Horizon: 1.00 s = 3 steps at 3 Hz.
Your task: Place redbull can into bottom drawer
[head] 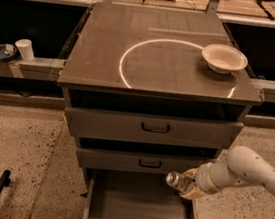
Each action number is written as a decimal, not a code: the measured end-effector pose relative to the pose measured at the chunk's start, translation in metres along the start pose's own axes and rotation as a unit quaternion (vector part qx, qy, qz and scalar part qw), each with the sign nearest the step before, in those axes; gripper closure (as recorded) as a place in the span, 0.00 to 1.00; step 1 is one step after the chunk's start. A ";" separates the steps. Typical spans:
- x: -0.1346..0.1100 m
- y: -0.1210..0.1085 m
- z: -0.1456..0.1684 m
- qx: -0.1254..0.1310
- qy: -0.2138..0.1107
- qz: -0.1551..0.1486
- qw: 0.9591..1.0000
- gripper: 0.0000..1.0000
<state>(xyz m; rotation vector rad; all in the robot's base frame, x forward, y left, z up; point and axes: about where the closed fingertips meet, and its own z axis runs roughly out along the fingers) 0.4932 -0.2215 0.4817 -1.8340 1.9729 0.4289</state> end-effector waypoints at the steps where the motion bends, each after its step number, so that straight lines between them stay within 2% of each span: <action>1: 0.034 -0.012 0.075 0.046 -0.041 0.038 0.997 1.00; 2: 0.058 -0.015 0.150 0.054 -0.069 0.052 0.995 1.00; 3: 0.071 -0.009 0.216 0.034 -0.093 0.049 0.994 1.00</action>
Offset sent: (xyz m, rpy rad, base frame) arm 0.0159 0.0522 -0.2927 0.2411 0.0025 -0.1709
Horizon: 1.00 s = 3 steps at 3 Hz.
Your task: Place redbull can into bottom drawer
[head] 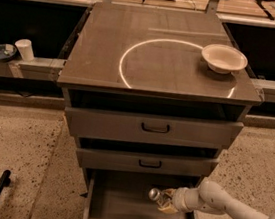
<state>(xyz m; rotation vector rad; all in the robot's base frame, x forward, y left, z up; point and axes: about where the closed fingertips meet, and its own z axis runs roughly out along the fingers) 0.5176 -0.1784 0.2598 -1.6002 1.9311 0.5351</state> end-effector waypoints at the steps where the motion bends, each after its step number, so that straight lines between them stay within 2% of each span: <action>1: 0.019 0.012 0.049 -0.033 -0.009 0.000 0.999 1.00; 3: 0.022 0.019 0.085 -0.062 0.014 -0.003 0.998 1.00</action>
Offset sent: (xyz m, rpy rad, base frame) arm -0.0061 0.0413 -0.0846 -0.0224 0.0747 0.0901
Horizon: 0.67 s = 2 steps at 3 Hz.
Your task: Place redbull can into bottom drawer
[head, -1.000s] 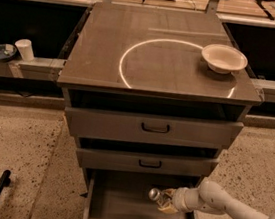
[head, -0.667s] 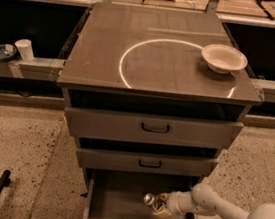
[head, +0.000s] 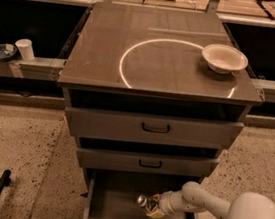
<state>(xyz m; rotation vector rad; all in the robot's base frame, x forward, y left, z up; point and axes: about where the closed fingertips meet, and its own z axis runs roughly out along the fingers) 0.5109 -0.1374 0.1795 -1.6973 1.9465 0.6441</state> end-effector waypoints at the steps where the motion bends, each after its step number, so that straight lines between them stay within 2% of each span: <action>1: -0.001 0.000 0.012 -0.015 0.022 0.000 1.000 1.00; 2: -0.006 -0.002 0.020 -0.027 0.040 -0.006 0.999 1.00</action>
Offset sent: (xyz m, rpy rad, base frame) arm 0.0103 0.0241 -0.0107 -0.1180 0.0529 0.0757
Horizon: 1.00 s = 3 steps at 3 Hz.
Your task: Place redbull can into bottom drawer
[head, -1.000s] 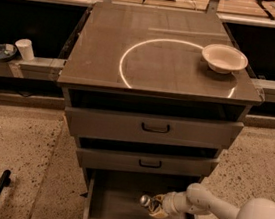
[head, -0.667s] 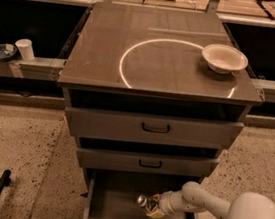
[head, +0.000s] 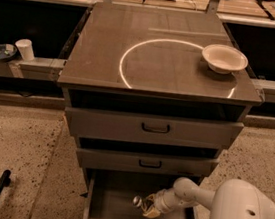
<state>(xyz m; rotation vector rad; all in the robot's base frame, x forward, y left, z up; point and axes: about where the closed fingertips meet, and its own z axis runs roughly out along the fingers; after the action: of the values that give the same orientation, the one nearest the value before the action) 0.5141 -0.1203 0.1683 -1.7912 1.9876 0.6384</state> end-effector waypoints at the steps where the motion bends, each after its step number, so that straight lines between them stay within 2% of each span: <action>1: -0.001 0.000 0.001 -0.002 0.002 -0.001 1.000 0.83; 2: -0.001 0.000 0.001 -0.002 0.002 -0.001 1.000 0.62; 3: -0.001 0.000 0.001 -0.002 0.002 -0.001 1.000 0.30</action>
Offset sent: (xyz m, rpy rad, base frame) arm 0.0003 0.0013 -0.0004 -0.0046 0.0023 0.0038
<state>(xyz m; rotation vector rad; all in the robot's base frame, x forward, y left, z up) 0.5143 -0.1190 0.1678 -1.7981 1.9891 0.6380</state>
